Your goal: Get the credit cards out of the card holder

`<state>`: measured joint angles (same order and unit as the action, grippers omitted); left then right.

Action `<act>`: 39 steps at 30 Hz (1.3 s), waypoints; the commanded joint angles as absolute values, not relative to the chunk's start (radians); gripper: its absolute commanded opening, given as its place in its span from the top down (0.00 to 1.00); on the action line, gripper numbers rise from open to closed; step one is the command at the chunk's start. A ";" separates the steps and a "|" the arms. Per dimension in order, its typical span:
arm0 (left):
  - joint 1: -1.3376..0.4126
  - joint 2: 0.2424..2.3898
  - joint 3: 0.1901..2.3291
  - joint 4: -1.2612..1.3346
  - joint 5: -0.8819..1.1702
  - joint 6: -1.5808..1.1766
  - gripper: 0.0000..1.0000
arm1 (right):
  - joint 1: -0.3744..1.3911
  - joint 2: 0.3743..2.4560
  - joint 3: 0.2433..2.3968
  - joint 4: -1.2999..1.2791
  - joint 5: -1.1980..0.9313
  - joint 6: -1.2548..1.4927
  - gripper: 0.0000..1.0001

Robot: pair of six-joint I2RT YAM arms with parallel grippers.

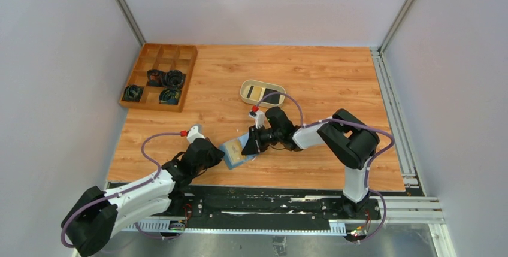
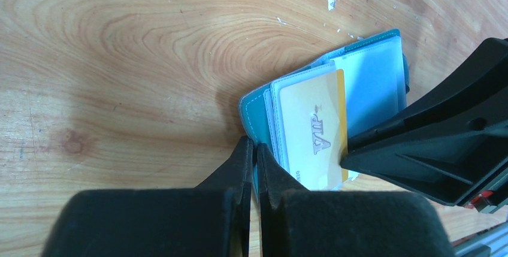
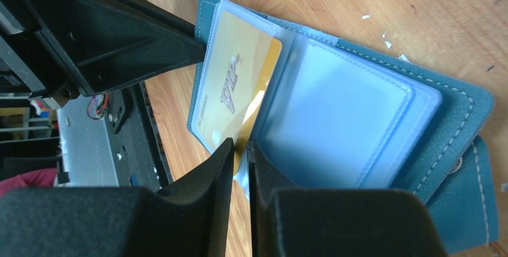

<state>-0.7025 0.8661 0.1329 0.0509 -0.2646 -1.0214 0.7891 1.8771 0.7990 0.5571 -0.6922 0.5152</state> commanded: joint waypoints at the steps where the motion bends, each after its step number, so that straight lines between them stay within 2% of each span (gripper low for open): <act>1: -0.703 0.873 0.108 -0.052 -0.275 -0.989 1.00 | 0.768 1.923 0.764 0.648 -0.777 0.585 0.84; 10: -0.703 0.871 0.105 -0.054 -0.278 -0.991 1.00 | 0.759 1.929 0.760 0.695 -0.825 0.614 1.00; 25: -0.703 0.861 0.099 -0.065 -0.282 -0.987 1.00 | 0.642 1.876 0.724 0.652 -0.839 0.599 1.00; 39: -0.703 0.865 0.106 -0.071 -0.290 -0.983 1.00 | 0.615 1.877 0.734 0.611 -0.842 0.580 1.00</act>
